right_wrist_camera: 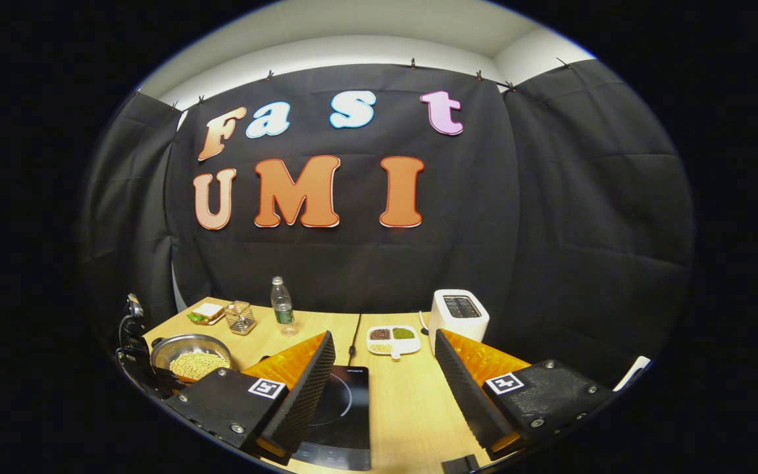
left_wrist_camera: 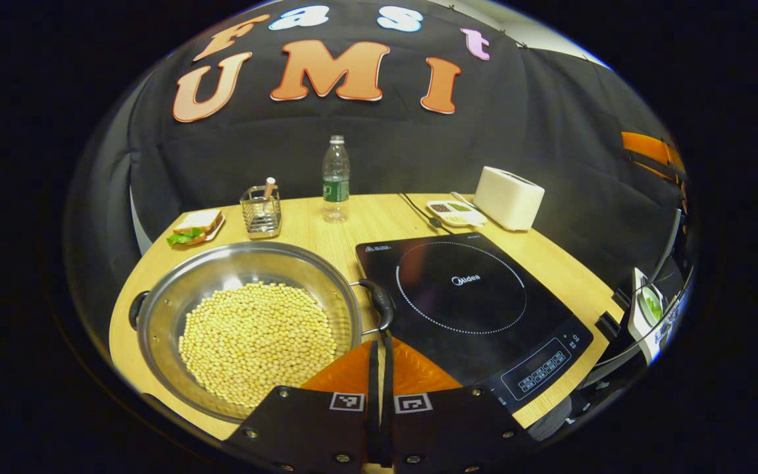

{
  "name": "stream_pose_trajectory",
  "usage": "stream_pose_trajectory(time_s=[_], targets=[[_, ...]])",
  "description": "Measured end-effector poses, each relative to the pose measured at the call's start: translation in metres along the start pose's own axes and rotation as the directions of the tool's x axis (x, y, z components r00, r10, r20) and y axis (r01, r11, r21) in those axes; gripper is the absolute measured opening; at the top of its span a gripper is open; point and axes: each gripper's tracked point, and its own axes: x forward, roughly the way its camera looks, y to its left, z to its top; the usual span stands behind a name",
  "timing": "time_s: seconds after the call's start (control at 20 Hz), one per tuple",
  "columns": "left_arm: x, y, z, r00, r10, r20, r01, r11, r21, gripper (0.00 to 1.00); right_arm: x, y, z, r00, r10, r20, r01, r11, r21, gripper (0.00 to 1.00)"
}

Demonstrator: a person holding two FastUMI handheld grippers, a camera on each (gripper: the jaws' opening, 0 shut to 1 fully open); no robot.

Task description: First push the handle of the pot to place it horizontally, then grasp the pot with both hands and set it on the induction cooktop.

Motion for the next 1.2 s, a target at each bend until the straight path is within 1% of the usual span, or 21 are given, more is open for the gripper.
stream_pose_trajectory(time_s=[0.05,0.15,0.2,0.25,0.4,0.45,0.55,0.7,0.75,0.8,0.85,1.0,1.05,1.2], targets=[[-0.01,0.012,0.005,1.0,0.014,0.023,-0.014,1.0,0.0,0.02,-0.001,0.012,0.0,1.0,0.014,-0.001,-0.014,1.0,0.001,0.95],[-0.03,0.046,0.014,0.996,0.064,0.064,-0.064,0.998,-0.013,0.02,-0.001,0.04,-0.002,0.999,0.045,-0.008,-0.045,0.999,0.0,0.95],[-0.04,0.064,0.019,0.992,0.089,0.084,-0.087,0.996,-0.03,0.02,-0.002,0.054,-0.004,0.998,0.066,-0.013,-0.066,0.998,0.004,1.0],[-0.052,0.084,0.021,0.989,0.115,0.09,-0.111,0.993,-0.049,0.02,-0.002,0.069,-0.005,0.996,0.085,-0.015,-0.085,0.996,0.007,0.95],[-0.077,0.141,0.034,0.972,0.19,0.139,-0.176,0.979,-0.106,0.02,0.005,0.113,-0.015,0.992,0.122,-0.03,-0.122,0.992,0.007,0.95],[-0.083,0.156,0.038,0.968,0.198,0.152,-0.182,0.977,-0.112,0.02,0.007,0.129,-0.022,0.989,0.139,-0.044,-0.138,0.99,0.013,0.95],[-0.087,0.171,0.03,0.972,0.186,0.144,-0.171,0.979,-0.11,0.01,0.014,0.163,-0.037,0.981,0.176,-0.086,-0.174,0.984,0.029,0.95],[-0.087,0.203,0.03,0.967,0.205,0.151,-0.18,0.97,-0.163,0.08,0.027,0.205,-0.057,0.969,0.203,-0.143,-0.198,0.979,0.048,0.95],[-0.087,0.212,0.031,0.965,0.213,0.155,-0.183,0.965,-0.187,0.17,0.032,0.216,-0.063,0.965,0.211,-0.155,-0.205,0.977,0.049,0.95],[-0.084,0.223,0.029,0.963,0.22,0.153,-0.189,0.963,-0.193,0.24,0.037,0.226,-0.068,0.962,0.216,-0.167,-0.211,0.976,0.048,0.95],[-0.081,0.234,0.025,0.962,0.229,0.146,-0.201,0.962,-0.187,0.28,0.042,0.236,-0.075,0.959,0.218,-0.183,-0.213,0.976,0.044,0.95],[-0.068,0.262,0.013,0.96,0.264,0.093,-0.243,0.95,-0.194,0.86,0.06,0.253,-0.101,0.948,0.201,-0.246,-0.203,0.979,0.015,0.96],[-0.063,0.267,0.007,0.962,0.264,0.073,-0.246,0.949,-0.198,0.91,0.066,0.259,-0.109,0.944,0.198,-0.265,-0.203,0.979,0.012,0.96],[-0.043,0.284,-0.005,0.964,0.263,0.031,-0.253,0.95,-0.186,0.9,0.083,0.274,-0.135,0.923,0.198,-0.331,-0.209,0.978,0.002,0.96]])
